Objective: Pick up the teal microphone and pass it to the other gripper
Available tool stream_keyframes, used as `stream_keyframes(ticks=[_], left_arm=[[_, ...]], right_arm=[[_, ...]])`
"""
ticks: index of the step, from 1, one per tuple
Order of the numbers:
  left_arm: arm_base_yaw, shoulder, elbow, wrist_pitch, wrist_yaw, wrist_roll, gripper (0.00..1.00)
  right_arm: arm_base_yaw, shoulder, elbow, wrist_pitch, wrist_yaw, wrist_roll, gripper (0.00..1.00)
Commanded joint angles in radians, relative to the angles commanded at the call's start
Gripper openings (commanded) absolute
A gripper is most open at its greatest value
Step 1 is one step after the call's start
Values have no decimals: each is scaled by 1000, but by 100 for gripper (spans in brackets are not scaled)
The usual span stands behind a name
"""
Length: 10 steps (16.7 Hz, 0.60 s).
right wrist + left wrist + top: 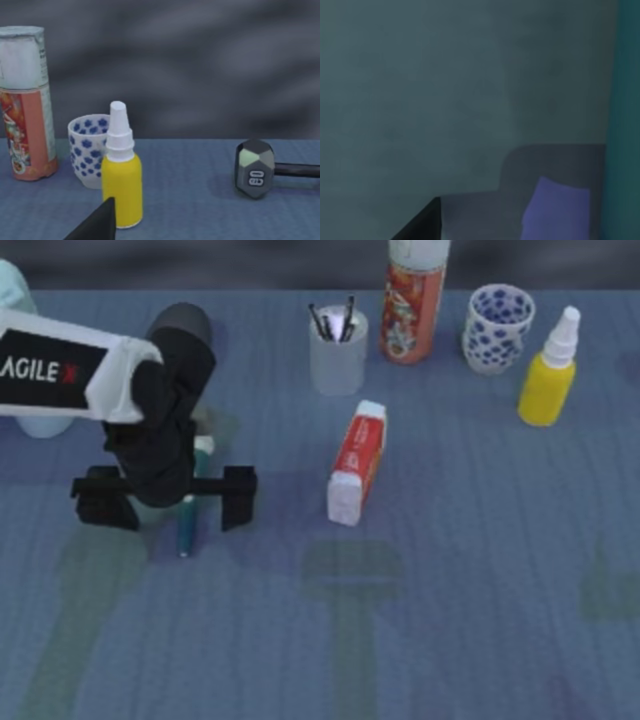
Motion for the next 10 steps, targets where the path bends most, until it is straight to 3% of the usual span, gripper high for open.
stream_keyframes(ticks=[10], left_arm=[[0, 0, 0, 0, 0, 0, 25]], right_arm=[[0, 0, 0, 0, 0, 0, 100]])
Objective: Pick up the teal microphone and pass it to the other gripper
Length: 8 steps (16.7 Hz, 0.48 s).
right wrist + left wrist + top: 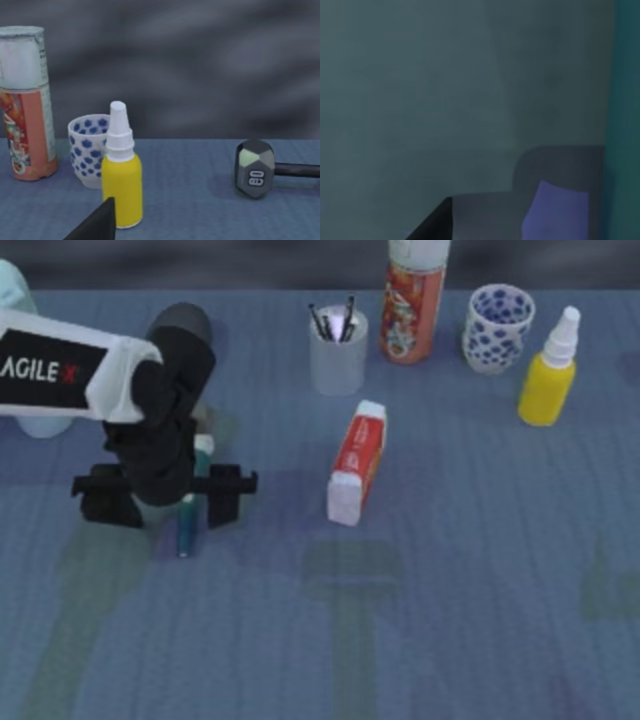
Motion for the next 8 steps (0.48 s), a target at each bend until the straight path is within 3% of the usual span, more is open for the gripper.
stream_keyframes(ticks=[3, 8], left_arm=[[0, 0, 0, 0, 0, 0, 2], [0, 0, 0, 0, 0, 0, 0]], right_arm=[[0, 0, 0, 0, 0, 0, 100], [0, 0, 0, 0, 0, 0, 100]])
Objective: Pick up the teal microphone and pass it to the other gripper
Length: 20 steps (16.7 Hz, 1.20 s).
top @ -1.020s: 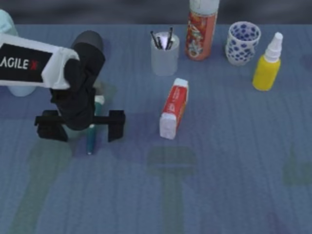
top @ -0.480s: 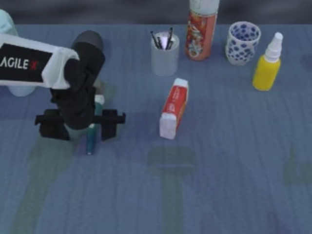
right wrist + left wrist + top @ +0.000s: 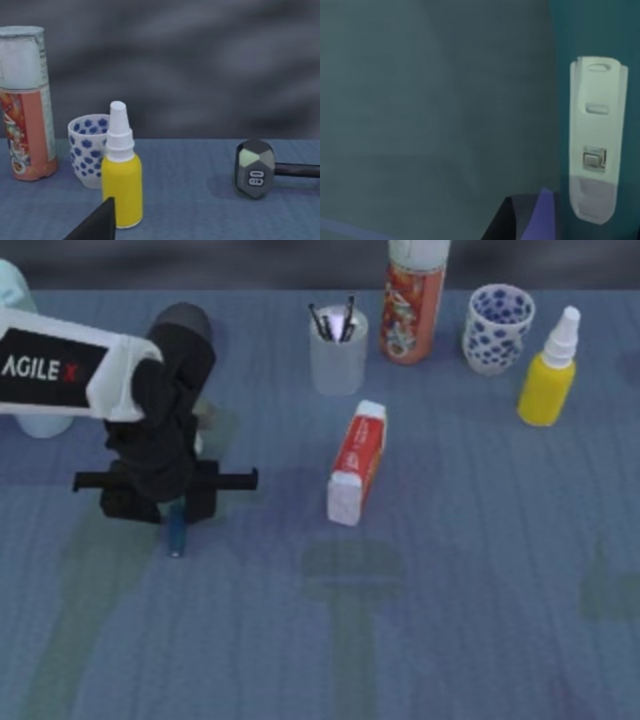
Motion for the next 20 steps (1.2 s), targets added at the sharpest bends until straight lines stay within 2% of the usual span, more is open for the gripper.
stream_keyframes(ticks=[5, 9, 13, 20], left_arm=[[-1, -61, 21, -25, -17, 14, 0], [-1, -76, 0, 74, 27, 39, 0], [6, -125, -66, 336, 128, 93, 0], [28, -264, -261, 1022, 364, 221, 0]], right_arm=[[0, 0, 0, 0, 0, 0, 100], [0, 0, 0, 0, 0, 0, 100], [0, 0, 0, 0, 0, 0, 100], [0, 0, 0, 0, 0, 0, 100]])
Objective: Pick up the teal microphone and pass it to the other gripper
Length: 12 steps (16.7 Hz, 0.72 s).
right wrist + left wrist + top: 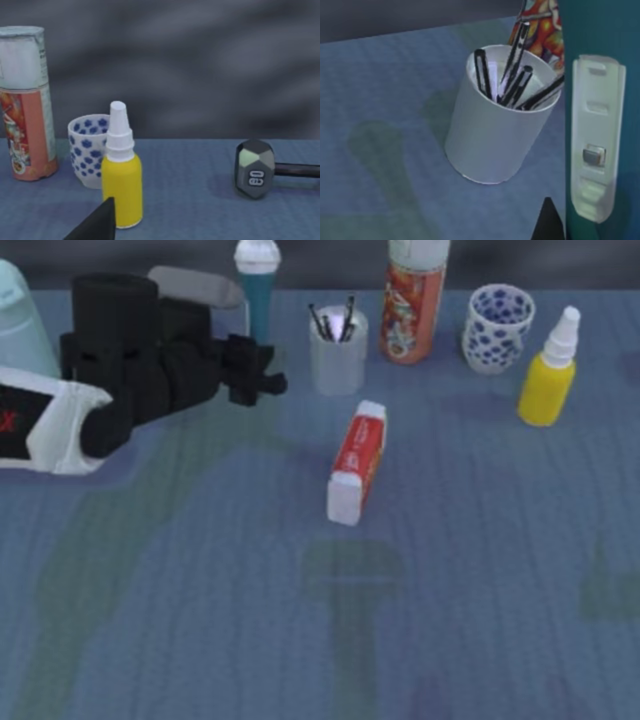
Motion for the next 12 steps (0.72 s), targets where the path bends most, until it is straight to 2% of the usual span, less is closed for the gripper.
stream_keyframes(ticks=[3, 6, 8, 12], left_arm=[[9, -72, -74, 233, 88, 52, 0], [17, -135, -123, 375, 150, 91, 0], [20, -160, -138, 416, 168, 104, 0], [21, -163, -140, 421, 170, 105, 0]], right_arm=[[0, 0, 0, 0, 0, 0, 100], [0, 0, 0, 0, 0, 0, 100], [0, 0, 0, 0, 0, 0, 100], [0, 0, 0, 0, 0, 0, 100]])
